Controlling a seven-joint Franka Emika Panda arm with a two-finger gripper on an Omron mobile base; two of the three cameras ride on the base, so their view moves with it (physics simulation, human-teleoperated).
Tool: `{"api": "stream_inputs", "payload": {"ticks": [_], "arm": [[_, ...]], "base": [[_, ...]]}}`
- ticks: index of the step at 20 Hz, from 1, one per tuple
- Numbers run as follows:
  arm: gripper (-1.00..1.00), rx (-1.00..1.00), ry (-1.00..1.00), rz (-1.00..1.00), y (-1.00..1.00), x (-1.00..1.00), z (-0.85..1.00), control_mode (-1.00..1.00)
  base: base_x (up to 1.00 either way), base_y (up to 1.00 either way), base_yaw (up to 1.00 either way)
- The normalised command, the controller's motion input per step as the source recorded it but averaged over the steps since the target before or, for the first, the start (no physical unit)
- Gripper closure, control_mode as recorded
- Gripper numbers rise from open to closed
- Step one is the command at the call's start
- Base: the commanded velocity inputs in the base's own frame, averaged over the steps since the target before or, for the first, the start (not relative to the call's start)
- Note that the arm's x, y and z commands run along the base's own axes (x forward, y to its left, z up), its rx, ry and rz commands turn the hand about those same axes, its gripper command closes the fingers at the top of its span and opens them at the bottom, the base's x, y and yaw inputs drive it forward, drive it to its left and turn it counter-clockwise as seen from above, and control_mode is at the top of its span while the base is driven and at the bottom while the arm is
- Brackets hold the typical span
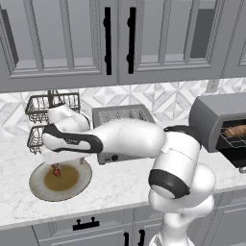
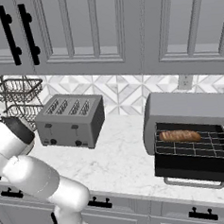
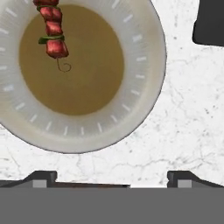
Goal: Pick up the kebab skewer and baguette bread, and place them inside the toaster oven. Close the toaster oven door and start by setting the timer.
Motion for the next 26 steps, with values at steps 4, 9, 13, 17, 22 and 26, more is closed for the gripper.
{"api": "stream_inputs", "payload": {"ticks": [4,9,13,17,22,26], "arm": [[-1.0,0.0,-0.12,-0.02,0.48,0.47,-0.46,-1.0],[-1.0,0.0,0.0,0.0,0.22,0.46,-0.34,-1.0],[-1.0,0.0,0.0,0.0,0.29,0.29,-0.24,-1.0],[-1.0,0.0,0.0,-0.01,0.42,0.24,-0.09,-1.0],[-1.0,0.0,0.05,-0.03,0.13,0.44,0.03,-1.0],[-1.0,0.0,0.11,-0.02,0.14,0.39,0.0,-1.0]], "base": [[0.0,0.0,0.0],[0.0,0.0,0.0],[0.0,0.0,0.0],[0.0,0.0,0.0],[0.0,0.0,0.0],[0.0,0.0,0.0]]}}
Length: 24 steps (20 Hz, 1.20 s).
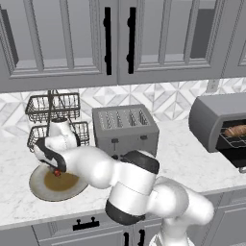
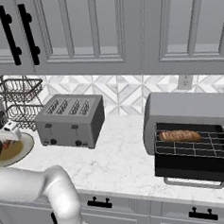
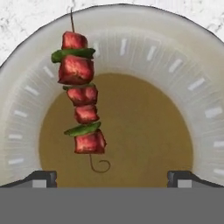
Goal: Pick up the kebab skewer and baguette bread, and place them inside the toaster oven. Close the toaster oven door and start by setting the timer.
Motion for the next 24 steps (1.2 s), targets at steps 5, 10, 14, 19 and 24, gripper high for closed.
{"api": "stream_inputs", "payload": {"ticks": [5,10,14,19,24], "arm": [[-1.0,-0.05,0.11,-0.01,0.36,0.25,0.0,-1.0],[-1.0,-0.04,0.03,0.0,0.23,0.34,-0.04,-1.0],[-1.0,-0.06,0.0,0.0,0.03,0.31,-0.29,-1.0],[-1.0,-0.05,0.0,0.0,0.0,0.13,-0.57,-1.0],[1.0,-0.05,0.0,0.0,0.07,0.03,-0.53,-1.0]], "base": [[0.0,0.0,0.0],[0.0,0.0,0.0],[0.0,0.0,0.0],[0.0,0.0,0.0],[0.0,0.0,0.0]]}}
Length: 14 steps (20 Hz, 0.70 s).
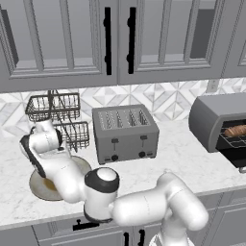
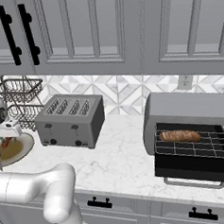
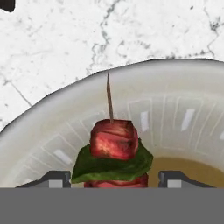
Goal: Pick up the kebab skewer and baguette bread, and place them inside the toaster oven. Close the toaster oven door and start by setting the timer.
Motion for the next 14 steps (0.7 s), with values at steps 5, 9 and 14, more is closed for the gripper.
{"api": "stream_inputs", "payload": {"ticks": [5,9,14], "arm": [[1.0,0.0,0.03,0.0,0.0,0.0,-0.02,-1.0],[1.0,0.03,0.01,-0.01,-0.36,-0.36,-0.1,-1.0],[1.0,0.12,0.0,-0.07,-0.85,-0.34,0.22,-1.0]], "base": [[0.0,0.0,0.0],[0.0,0.0,0.0],[0.0,0.0,0.0]]}}
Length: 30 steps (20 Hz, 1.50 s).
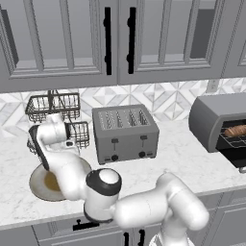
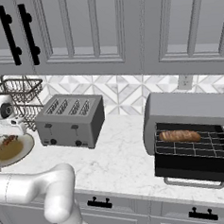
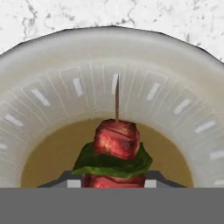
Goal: Pick up the kebab skewer and baguette bread, and place them inside the toaster oven. Close the toaster oven door and start by setting the timer.
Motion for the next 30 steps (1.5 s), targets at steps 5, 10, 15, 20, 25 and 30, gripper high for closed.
{"api": "stream_inputs", "payload": {"ticks": [5,10,15,20,25,30], "arm": [[1.0,0.09,0.0,-0.11,-0.66,-0.72,0.35,-1.0],[1.0,0.08,0.0,-0.13,-0.67,-0.77,0.52,-1.0],[1.0,0.02,0.0,-0.11,-0.78,-0.59,0.59,-1.0],[1.0,0.0,0.0,-0.04,-0.98,-0.21,0.48,-1.0],[1.0,-0.02,0.0,-0.03,-1.0,-0.17,0.23,-1.0],[1.0,-0.03,-0.04,-0.1,-1.0,-0.16,0.29,-1.0]], "base": [[0.0,0.0,0.0],[0.0,0.0,0.0],[0.0,0.0,0.0],[0.0,0.0,0.0],[0.0,0.0,0.0],[0.0,0.0,0.0]]}}
